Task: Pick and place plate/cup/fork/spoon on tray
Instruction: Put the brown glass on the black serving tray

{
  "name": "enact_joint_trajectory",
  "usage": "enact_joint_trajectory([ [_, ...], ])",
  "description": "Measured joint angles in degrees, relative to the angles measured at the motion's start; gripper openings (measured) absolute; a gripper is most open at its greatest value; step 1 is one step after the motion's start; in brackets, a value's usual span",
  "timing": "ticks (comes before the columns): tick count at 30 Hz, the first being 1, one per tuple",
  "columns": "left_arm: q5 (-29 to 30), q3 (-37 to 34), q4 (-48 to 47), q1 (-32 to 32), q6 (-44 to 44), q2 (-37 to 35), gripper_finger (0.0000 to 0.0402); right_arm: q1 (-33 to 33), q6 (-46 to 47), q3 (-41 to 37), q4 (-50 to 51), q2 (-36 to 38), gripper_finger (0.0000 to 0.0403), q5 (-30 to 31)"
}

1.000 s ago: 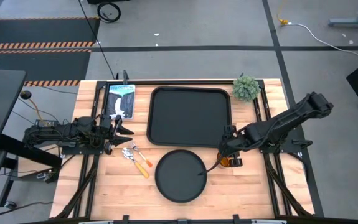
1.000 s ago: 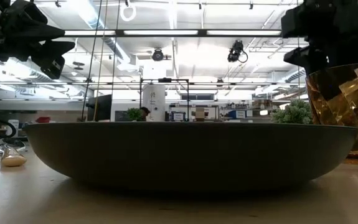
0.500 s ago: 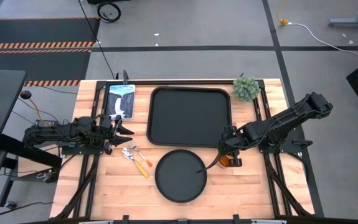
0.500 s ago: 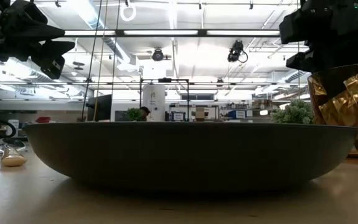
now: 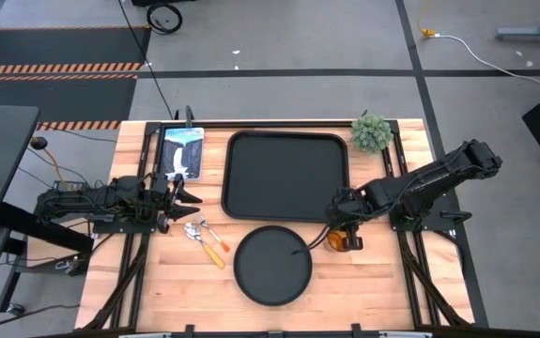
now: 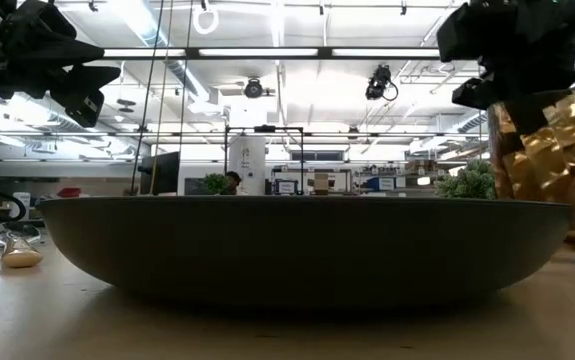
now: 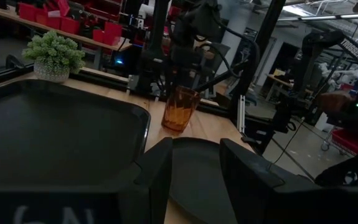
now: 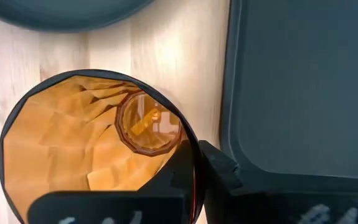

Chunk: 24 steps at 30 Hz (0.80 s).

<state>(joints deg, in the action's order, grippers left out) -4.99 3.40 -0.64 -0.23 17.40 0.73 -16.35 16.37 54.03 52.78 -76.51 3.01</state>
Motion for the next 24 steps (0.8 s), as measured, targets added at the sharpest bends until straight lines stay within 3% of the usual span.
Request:
enact_joint_trajectory([
  [24,0.0,0.0,0.0,0.0,0.01,0.0,0.0142,2.65,-1.25,1.39,2.83,0.0,0.0018,-2.46],
])
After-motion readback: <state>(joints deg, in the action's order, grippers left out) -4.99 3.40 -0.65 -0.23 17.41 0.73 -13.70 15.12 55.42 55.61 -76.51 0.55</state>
